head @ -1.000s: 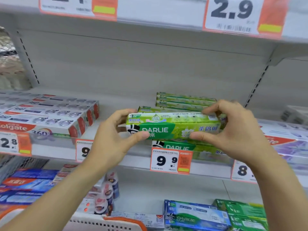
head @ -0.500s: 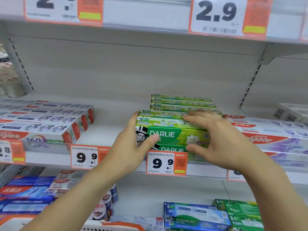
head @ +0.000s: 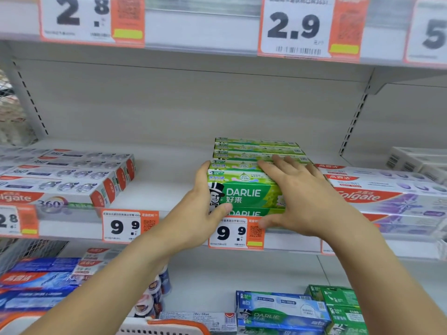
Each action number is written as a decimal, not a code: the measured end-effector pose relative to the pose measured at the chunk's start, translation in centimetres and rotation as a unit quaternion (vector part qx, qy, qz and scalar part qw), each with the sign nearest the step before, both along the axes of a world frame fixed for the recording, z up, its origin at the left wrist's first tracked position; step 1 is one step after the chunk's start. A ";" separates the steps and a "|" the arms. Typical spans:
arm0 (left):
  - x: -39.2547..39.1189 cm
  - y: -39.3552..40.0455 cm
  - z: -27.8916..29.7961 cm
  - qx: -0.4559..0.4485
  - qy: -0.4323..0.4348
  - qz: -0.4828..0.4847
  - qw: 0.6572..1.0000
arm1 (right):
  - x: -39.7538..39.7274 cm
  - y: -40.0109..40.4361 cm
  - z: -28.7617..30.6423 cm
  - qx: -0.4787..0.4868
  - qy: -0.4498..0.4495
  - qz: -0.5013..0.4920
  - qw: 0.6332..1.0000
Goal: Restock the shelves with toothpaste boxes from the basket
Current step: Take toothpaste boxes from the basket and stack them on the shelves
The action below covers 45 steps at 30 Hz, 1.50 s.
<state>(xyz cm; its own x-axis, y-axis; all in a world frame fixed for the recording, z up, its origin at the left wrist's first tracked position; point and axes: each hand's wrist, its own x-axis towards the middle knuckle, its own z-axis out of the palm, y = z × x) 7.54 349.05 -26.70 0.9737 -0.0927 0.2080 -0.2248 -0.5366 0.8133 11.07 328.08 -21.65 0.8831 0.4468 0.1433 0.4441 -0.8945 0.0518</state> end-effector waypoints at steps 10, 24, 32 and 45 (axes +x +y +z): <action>1.1 0.9 1.1 0.018 0.048 -0.016 0.999 | 0.0 0.1 -0.4 -0.008 -0.030 -0.013 0.999; 1.3 0.8 0.4 0.058 0.008 -0.004 0.998 | -0.3 0.1 -0.9 0.017 -0.040 -0.019 0.999; 1.4 1.2 0.8 0.057 0.035 -0.051 0.996 | -0.2 0.7 -0.4 0.002 -0.012 -0.033 0.999; -1.7 1.7 -0.2 0.114 -0.113 0.080 0.984 | -1.1 0.9 -0.4 0.133 -0.080 0.043 0.987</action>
